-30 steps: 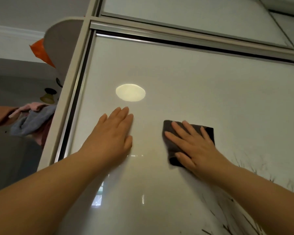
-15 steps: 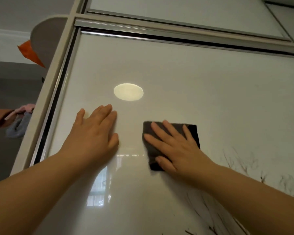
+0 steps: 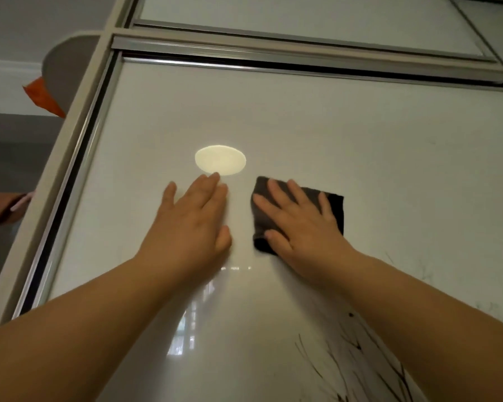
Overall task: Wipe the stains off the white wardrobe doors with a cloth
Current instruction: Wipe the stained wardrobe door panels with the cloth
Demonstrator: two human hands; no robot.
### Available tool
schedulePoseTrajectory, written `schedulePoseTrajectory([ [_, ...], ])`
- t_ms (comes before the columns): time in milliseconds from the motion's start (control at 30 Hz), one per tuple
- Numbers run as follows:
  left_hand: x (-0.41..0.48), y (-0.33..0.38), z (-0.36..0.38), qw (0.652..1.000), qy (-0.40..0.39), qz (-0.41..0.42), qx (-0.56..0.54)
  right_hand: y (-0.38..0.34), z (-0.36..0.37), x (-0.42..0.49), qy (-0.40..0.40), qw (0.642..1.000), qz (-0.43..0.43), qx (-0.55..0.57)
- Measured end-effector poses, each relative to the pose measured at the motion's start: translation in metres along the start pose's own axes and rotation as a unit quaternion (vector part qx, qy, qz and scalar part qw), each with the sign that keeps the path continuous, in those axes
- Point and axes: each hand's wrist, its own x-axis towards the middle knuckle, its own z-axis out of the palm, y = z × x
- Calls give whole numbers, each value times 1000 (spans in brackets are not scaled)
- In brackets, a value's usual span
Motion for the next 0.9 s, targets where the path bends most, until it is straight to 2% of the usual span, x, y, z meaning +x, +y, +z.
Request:
schedulePoseTrajectory([
  [133,7,34,12,999,-9,25,-41,18,3,-45,-42,994,-98,-25],
  [200,8,42,15,998,-16,26,-50,41,-3,-54,-55,992,-106,-32],
  [367,13,44,14,999,9,21,-45,80,-22,-24,-37,999,23,-11],
  [467,19,51,15,998,6,13,-64,60,-15,-11,-21,999,42,7],
  [633,19,66,23,999,-3,7,-45,57,4,-68,-13,991,-129,-17],
  [700,18,67,23,1000,-1,0,-24,83,4,-86,-30,987,-152,-34],
  [767,18,66,22,1000,-4,-5,-11,113,-3,-90,-25,991,-127,-46],
  [900,21,71,17,1000,-12,-19,-6,141,-21,-59,-20,999,12,-24],
])
